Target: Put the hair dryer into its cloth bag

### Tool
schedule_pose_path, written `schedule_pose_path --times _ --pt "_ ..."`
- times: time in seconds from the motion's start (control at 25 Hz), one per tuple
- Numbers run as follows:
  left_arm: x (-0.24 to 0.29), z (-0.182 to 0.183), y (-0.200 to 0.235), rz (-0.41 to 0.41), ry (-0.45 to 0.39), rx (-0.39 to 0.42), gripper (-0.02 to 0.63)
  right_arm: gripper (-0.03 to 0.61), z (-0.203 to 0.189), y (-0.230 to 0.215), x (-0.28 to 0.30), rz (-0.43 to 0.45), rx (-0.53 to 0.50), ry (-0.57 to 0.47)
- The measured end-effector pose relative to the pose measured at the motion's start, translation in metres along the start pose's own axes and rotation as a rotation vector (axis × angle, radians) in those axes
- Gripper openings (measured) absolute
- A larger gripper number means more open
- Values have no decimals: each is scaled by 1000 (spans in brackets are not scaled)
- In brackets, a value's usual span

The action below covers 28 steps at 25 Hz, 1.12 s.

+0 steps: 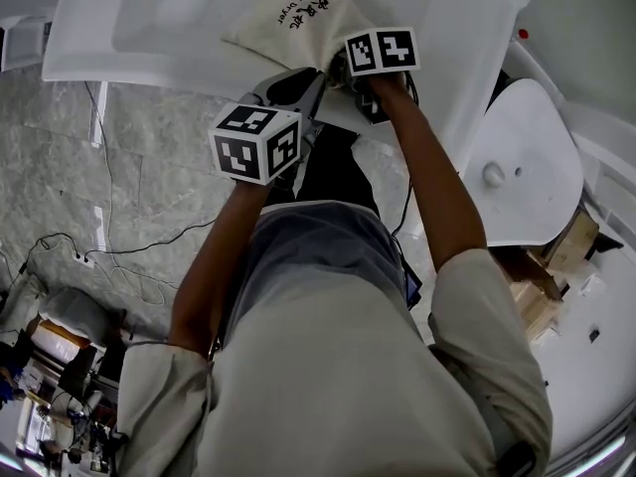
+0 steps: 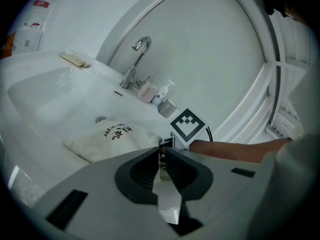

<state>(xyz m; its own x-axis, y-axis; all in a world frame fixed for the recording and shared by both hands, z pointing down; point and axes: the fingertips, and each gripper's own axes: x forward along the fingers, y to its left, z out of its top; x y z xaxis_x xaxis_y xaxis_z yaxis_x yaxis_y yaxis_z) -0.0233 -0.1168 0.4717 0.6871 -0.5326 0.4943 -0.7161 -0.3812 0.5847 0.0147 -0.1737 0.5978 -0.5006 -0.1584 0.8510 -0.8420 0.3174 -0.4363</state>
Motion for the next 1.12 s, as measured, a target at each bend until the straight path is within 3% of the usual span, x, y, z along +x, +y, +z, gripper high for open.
schedule_pose_path --times 0.56,0.84,1.12 --pt "-15 -3 -7 -11 -9 7 31 295 -10 0 -24 -14 12 -49" --pt "-28 2 -4 -14 -37 -28 31 293 -14 1 -39 -5 41 -98" --pt "-32 8 -7 -19 -54 -23 31 259 -18 -1 -53 8 60 -134"
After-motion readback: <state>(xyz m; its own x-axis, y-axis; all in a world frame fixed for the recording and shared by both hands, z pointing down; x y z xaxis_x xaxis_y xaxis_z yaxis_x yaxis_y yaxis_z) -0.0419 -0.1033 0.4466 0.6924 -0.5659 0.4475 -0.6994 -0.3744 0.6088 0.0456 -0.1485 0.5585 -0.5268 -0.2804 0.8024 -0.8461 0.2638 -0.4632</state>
